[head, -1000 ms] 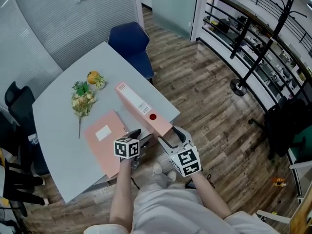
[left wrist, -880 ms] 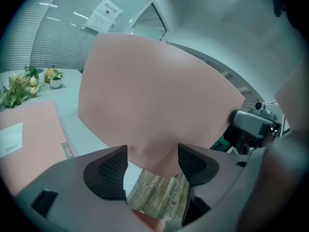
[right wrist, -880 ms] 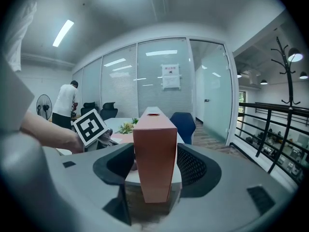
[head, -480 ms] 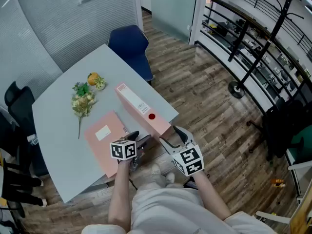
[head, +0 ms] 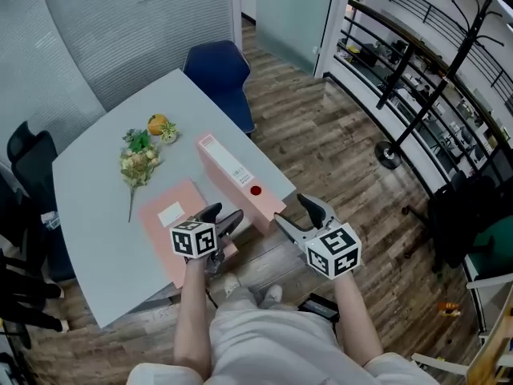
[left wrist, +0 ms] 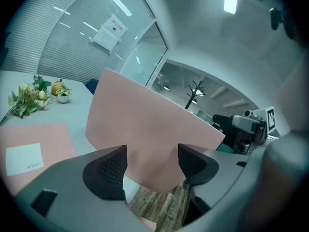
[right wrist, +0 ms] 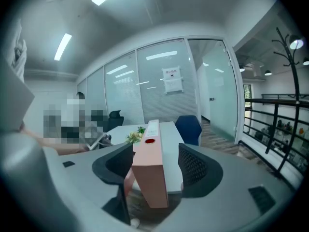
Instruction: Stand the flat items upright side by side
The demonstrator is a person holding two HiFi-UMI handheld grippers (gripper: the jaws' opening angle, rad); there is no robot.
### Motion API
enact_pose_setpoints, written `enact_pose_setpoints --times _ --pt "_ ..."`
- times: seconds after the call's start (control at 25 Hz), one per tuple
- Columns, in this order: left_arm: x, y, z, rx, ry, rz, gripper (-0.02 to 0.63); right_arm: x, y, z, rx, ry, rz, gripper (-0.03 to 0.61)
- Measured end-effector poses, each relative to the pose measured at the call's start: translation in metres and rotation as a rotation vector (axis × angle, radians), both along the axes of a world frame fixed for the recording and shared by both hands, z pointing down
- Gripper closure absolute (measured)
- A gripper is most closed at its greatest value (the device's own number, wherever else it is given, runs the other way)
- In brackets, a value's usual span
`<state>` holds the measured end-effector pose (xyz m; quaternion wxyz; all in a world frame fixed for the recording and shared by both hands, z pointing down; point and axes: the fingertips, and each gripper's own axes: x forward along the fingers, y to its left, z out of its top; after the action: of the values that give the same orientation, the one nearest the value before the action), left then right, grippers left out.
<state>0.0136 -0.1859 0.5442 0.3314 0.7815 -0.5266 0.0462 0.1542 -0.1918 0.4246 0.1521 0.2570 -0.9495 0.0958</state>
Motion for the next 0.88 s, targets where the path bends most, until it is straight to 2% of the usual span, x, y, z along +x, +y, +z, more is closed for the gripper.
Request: enact_pose_setpoints --times 0.12,0.36,0.44,0.6,0.88 --pt "-0.009 -0.005 -0.009 0.02 0.008 0.007 0.296 -0.009 -0.01 -0.013 -0.04 -0.028 -0.025 0.286" --pt "-0.031 -0.012 -0.017 0.04 0.029 0.041 0.296 -0.047 -0.023 -0.019 -0.038 0.062 -0.075 0.284" --pt "-0.036 -0.012 -0.022 0.045 0.061 0.047 0.296 -0.06 -0.027 -0.024 -0.038 0.076 -0.077 0.284" --pt "-0.044 -0.016 -0.034 0.07 0.179 0.038 0.296 -0.085 -0.039 -0.029 -0.036 0.106 -0.06 0.285" --pt "-0.054 -0.02 -0.043 0.104 0.223 0.072 0.296 -0.131 -0.051 -0.032 -0.07 0.151 -0.092 0.284"
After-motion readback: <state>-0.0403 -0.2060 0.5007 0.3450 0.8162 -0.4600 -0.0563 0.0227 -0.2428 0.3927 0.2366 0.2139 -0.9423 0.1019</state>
